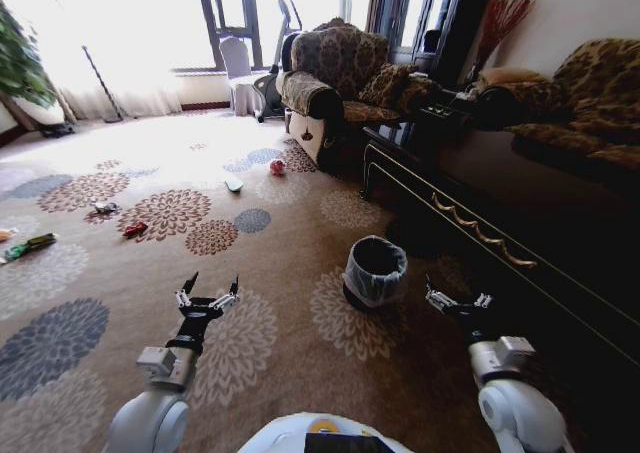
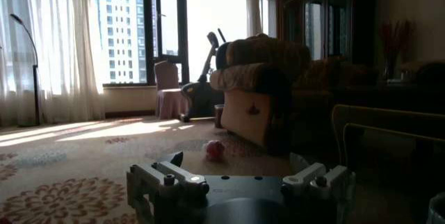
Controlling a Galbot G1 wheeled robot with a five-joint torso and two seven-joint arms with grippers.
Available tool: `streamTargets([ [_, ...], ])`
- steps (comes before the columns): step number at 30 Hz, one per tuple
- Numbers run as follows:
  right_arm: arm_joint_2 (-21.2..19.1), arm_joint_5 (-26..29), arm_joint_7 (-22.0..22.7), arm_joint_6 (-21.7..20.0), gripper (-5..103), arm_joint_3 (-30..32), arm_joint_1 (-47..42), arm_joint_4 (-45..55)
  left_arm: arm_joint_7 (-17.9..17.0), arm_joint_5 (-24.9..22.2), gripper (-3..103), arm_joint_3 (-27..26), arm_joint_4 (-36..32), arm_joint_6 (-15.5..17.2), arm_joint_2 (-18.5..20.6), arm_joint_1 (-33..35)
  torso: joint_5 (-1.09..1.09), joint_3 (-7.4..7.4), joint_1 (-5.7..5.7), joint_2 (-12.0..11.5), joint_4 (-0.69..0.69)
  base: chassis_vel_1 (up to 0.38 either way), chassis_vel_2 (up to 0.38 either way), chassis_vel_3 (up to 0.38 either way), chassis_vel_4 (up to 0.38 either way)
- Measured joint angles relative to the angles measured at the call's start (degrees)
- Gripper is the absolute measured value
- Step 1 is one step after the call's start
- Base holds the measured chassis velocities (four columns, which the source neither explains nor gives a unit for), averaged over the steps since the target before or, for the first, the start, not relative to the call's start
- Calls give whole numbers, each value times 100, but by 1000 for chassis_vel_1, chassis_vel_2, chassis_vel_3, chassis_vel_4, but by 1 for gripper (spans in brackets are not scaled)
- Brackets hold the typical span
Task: Pick up the trash from the ground and place it into the trash bin.
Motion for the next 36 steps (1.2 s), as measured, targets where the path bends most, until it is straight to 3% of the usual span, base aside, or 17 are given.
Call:
streamTargets([
  [11, -363, 292, 0, -274, 100, -81, 386, -585, 3, 216, 100, 89, -6, 4, -88, -4, -2, 1, 1, 0, 6, -153, 165, 138, -149],
  [12, -361, 292, 0, -269, 100, -68, 320, -570, 4, 224, 100, 120, 0, 24, -74, -39, 0, -1, 1, 0, 5, 55, -47, -7, 53],
  [13, -353, 293, 0, -266, 100, -57, 161, -521, 4, 238, 100, 159, 45, 59, -45, -102, 0, -2, 0, 0, -5, 55, -44, -45, 53],
  [18, -481, 398, 0, -401, 100, -235, 264, -743, 5, 279, 100, 185, 207, 103, -54, -160, -1, -3, 0, 0, -6, 31, -47, -66, 15],
  [19, -606, 539, 0, -493, 100, -357, 533, -1040, -4, 288, 100, 184, 261, 115, -69, -164, 1, -1, 0, 0, 1, 0, 0, 0, 0],
  [22, -913, 943, 0, -709, 100, -483, 958, -1427, -27, 294, 100, 166, 328, 150, -70, -178, 0, 0, 0, 0, 4, 0, 0, 0, 0],
  [27, -1471, 1805, 0, -1195, 100, -823, 1655, -2017, -44, 345, 100, 166, 475, 204, -68, -275, -1, 0, 0, 0, -1, 0, 0, 0, 0],
  [31, -1764, 1951, 1, -1310, 100, -1077, 2184, -2593, -48, 378, 100, 180, 521, 267, -76, -316, 0, 1, 1, 0, 1, 0, 0, 0, 0],
  [36, -2166, 2575, 1, -1908, 100, -1400, 2735, -2905, -57, 423, 100, 184, 546, 285, -112, -329, -1, 1, 0, 0, 1, 0, 0, 0, 0],
])
